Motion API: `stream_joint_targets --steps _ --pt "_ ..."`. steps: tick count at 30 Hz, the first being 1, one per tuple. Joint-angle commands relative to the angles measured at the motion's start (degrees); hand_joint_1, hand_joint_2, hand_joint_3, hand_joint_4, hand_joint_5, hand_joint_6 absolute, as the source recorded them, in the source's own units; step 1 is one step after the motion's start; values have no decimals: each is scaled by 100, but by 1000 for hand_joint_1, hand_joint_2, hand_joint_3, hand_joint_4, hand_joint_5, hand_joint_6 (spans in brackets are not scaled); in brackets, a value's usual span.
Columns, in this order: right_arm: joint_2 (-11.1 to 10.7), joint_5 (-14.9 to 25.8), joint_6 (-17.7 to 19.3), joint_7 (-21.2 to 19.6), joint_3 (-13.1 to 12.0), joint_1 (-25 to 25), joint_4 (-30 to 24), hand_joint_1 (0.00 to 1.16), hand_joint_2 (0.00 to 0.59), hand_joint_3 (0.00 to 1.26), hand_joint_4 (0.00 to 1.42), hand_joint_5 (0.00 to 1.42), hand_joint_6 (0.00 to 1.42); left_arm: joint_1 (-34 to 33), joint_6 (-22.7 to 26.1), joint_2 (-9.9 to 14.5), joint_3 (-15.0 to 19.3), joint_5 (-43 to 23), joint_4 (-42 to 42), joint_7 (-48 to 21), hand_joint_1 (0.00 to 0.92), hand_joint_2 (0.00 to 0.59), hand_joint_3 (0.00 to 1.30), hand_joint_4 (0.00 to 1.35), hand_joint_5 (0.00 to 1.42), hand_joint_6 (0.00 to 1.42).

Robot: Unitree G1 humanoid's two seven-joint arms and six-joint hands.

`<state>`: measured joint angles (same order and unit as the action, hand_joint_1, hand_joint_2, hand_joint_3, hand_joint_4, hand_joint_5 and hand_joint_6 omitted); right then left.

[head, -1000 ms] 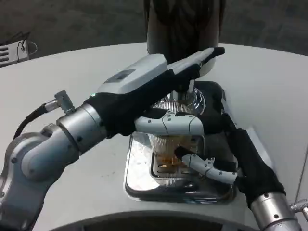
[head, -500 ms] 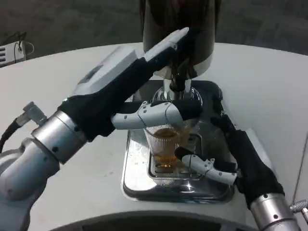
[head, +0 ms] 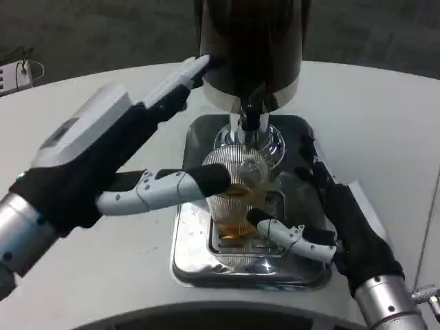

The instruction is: Grasp the cup under the faucet to collect the drink, then remove the cup.

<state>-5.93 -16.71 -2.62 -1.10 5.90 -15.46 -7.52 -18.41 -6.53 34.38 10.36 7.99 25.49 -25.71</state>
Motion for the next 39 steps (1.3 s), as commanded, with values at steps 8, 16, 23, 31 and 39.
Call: stream_joint_targets --steps 8,16,23,31,39 --pt "146 65 338 -45 139 -66 183 806 218 0 22 108 141 1676 266 163 933 14 808 -8 0 75 11 0 7 157" --pt "203 143 534 -15 189 -171 446 806 218 0 22 108 155 2803 144 -124 1098 334 1222 144 0 76 0 0 0 96" --pt "266 187 652 -19 242 -268 664 812 212 0 22 108 158 3495 97 -384 892 767 1320 231 0 76 0 0 0 82" --pt "380 147 701 -79 293 -464 961 835 199 0 22 108 159 3652 249 -293 738 912 1269 91 0 76 0 0 0 77" --pt "523 107 740 -366 259 -843 1530 854 197 0 22 108 146 3592 568 -200 569 991 1374 -39 0 76 0 0 0 76"
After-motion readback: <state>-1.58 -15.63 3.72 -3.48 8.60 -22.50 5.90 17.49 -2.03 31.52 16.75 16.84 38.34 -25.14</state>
